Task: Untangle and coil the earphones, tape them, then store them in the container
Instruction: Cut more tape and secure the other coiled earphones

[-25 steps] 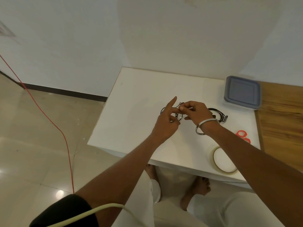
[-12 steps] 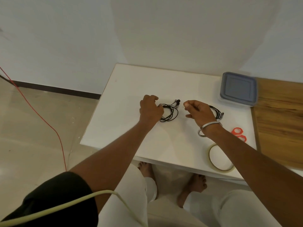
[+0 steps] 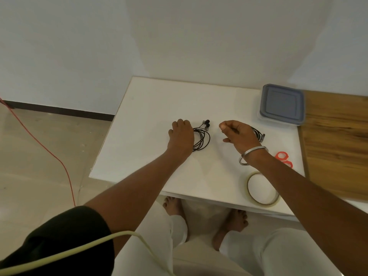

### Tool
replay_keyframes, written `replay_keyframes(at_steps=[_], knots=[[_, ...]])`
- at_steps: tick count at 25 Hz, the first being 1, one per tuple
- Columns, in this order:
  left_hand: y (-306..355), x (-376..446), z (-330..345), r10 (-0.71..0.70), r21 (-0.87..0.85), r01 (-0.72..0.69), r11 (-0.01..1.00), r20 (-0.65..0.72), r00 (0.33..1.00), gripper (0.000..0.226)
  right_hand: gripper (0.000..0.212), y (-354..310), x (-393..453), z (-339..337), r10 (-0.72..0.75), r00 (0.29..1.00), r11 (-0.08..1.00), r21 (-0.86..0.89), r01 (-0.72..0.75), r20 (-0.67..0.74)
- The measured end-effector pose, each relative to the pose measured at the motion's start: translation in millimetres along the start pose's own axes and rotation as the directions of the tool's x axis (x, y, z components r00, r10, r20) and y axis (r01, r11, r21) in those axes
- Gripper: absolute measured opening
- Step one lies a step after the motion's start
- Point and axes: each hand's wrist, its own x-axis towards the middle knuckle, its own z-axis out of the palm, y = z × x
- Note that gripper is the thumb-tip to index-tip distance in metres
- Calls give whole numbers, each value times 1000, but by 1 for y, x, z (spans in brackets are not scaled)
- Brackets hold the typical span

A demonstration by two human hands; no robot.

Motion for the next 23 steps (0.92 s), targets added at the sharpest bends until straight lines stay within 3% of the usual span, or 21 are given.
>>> replay_keyframes(at_steps=[4,6,8,10,14,23], knots=[[-5,-1,-14,121,-93,-123,988,-27,992,33,7,-6,0,3,-6,1000,1000,16,6,14],[-9,-1,-23,131,-302,-117,946,26,991,15,9,-11,0,6,-25,999,1000,17,24,26],[-10,-4,-34,117,-585,-60,808,60,991,4,8,-17,0,9,-43,998,999,0,43,38],[-12,-9,-43,135,-735,-55,676,50,990,3,6,-24,-1,10,-51,997,998,-26,52,51],[-14,-12,-54,204,-801,-55,596,85,975,8,4,-40,-4,8,-102,990,991,-81,110,100],[-12,-12,-74,377,-809,-108,578,146,915,33,12,-58,-11,1,-80,975,982,-151,112,207]])
